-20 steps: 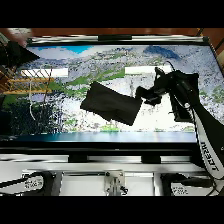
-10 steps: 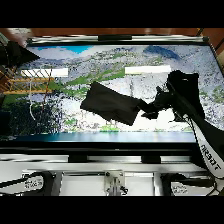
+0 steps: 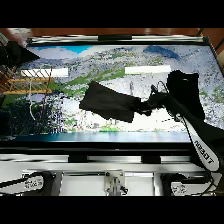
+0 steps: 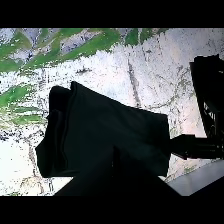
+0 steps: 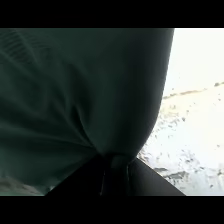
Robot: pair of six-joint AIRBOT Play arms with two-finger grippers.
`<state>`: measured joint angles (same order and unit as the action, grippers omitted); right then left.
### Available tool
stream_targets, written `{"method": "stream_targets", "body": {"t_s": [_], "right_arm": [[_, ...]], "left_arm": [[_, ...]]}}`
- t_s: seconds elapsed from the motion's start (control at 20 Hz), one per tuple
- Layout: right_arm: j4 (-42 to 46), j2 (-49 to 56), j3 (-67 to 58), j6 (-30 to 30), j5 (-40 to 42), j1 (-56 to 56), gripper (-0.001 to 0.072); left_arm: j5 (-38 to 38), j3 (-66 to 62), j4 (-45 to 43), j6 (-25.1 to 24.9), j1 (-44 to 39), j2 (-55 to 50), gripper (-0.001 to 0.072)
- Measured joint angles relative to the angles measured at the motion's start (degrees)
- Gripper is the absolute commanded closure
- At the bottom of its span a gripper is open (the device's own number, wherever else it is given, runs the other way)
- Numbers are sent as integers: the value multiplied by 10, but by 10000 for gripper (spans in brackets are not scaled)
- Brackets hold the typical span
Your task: Fold the shirts.
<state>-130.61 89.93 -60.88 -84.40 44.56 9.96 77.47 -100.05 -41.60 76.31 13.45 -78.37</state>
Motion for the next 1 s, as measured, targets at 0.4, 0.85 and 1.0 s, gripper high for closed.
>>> {"method": "stream_targets", "body": {"t_s": [0.4, 0.85, 1.0], "right_arm": [[-39, -54, -265, -34, 140, -77, 626], [-43, -68, -391, -13, 88, -173, 626], [-40, -59, -396, -11, 12, -189, 627]], "left_arm": [[0, 0, 0, 0, 0, -4, 668], [3, 0, 0, -7, 0, -8, 668], [7, 0, 0, -8, -1, -8, 667]]}}
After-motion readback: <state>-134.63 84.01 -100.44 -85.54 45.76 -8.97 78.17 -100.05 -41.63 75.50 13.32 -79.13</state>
